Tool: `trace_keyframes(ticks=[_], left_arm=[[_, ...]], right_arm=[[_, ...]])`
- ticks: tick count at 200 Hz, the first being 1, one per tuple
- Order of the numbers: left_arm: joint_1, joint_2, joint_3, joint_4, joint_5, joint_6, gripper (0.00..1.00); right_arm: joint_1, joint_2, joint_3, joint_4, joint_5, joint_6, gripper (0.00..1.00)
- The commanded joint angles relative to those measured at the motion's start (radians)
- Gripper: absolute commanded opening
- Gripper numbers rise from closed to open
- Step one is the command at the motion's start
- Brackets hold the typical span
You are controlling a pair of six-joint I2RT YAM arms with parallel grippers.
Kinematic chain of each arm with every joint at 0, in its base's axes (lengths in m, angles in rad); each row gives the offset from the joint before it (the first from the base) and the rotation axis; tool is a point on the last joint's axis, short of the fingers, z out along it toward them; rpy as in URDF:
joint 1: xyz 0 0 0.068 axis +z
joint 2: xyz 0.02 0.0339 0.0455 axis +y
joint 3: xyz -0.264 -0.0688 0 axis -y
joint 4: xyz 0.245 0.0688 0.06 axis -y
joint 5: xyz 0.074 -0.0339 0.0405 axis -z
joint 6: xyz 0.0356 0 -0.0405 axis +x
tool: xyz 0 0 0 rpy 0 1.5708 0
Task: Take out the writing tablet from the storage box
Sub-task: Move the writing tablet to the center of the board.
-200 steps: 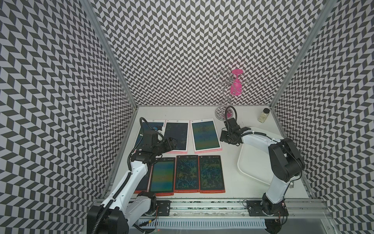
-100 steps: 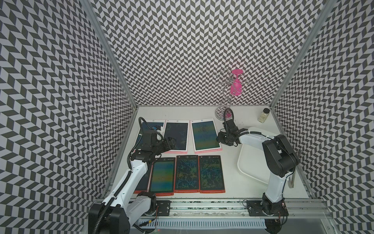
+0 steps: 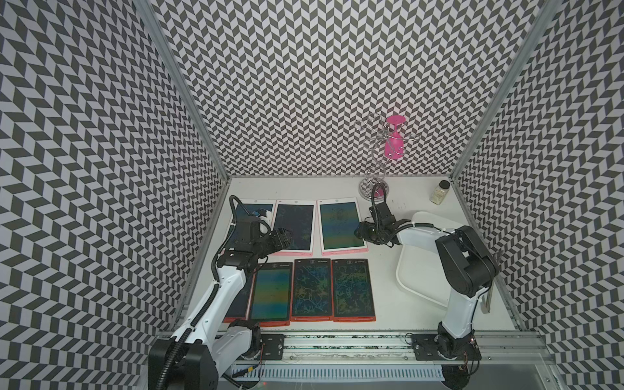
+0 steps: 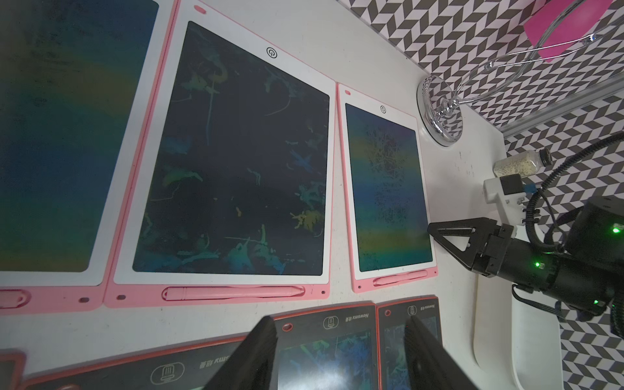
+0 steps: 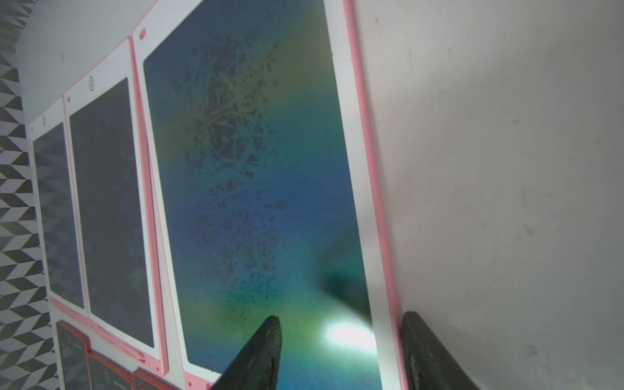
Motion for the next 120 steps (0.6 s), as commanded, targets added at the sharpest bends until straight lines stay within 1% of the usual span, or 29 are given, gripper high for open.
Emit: trace_keyframes(ticks=[1,120], left_arm=[[0.008,0.009,0.029,0.026,0.008,0.016,0.62],[0.015,0.025,0.028,0.052,0.013,0.002,0.62]], right_arm=[[0.016,-0.018,-0.039,-0.034,-0.031,0.023,0.58],[0.049,-0.059,-0.106,0.0,-0.076,0.06,0.58]])
